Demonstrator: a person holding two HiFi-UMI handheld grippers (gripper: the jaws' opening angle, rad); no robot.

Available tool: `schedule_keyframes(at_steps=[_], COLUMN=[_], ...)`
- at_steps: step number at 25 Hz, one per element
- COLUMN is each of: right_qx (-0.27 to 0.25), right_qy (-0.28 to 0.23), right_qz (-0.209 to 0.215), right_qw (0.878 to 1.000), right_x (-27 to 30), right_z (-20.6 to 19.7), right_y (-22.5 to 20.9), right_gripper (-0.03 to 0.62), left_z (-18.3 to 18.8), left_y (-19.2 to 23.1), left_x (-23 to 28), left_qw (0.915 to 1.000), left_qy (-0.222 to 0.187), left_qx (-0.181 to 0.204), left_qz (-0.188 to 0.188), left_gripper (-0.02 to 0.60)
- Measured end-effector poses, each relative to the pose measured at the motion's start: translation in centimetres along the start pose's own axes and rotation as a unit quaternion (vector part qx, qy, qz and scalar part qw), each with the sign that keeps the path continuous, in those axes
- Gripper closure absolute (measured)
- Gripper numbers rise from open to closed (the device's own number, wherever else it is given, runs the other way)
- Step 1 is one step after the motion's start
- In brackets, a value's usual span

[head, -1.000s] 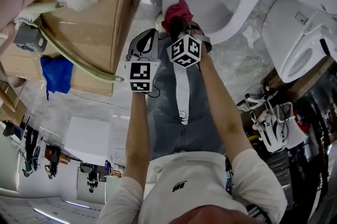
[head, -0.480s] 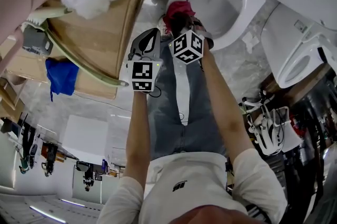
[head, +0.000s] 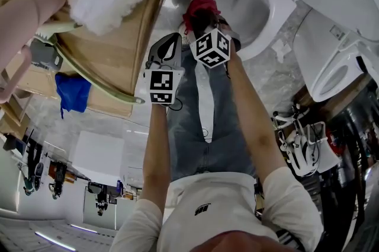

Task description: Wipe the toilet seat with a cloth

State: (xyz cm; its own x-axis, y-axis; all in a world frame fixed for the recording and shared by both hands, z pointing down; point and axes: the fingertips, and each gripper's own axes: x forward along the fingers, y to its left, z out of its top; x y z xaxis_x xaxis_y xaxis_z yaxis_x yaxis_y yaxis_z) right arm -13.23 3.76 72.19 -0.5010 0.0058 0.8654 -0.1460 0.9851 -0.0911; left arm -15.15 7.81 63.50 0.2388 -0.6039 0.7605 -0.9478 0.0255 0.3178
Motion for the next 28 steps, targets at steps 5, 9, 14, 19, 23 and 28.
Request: schedule_keyframes(at_steps=[5, 9, 14, 19, 23, 28], right_qx=[0.009, 0.020, 0.030, 0.038, 0.046, 0.059], right_qy=[-0.008, -0.013, -0.019, -0.021, -0.023, -0.029], right_qz=[-0.004, -0.009, -0.020, -0.029, -0.037, -0.046], right_qw=[1.000, 1.000, 0.999, 0.999, 0.998, 0.997], right_x=[0.0, 0.0, -0.1, -0.2, -0.2, -0.4], right_z=[0.5, 1.0, 1.4, 1.6, 1.9, 2.0], right_y=[-1.7, -3.3, -5.2, -6.9, -8.2, -9.7], right_gripper=[0.583, 0.583, 0.583, 0.583, 0.583, 0.583], left_z=[0.6, 1.3, 2.1, 3.1, 3.7, 4.4], left_y=[-0.2, -0.4, -0.7, -1.0, -1.2, -1.5], left_x=[0.6, 1.1, 1.9, 2.6, 3.0, 3.5], left_qw=[1.0000, 1.0000, 1.0000, 0.9999, 0.9999, 0.9998], left_qy=[0.001, 0.002, 0.002, 0.001, 0.001, 0.000], left_qx=[0.001, 0.002, 0.007, 0.011, 0.014, 0.018], left_qz=[0.000, 0.000, -0.003, -0.004, -0.006, -0.006], left_gripper=[0.572, 0.572, 0.572, 0.572, 0.572, 0.572])
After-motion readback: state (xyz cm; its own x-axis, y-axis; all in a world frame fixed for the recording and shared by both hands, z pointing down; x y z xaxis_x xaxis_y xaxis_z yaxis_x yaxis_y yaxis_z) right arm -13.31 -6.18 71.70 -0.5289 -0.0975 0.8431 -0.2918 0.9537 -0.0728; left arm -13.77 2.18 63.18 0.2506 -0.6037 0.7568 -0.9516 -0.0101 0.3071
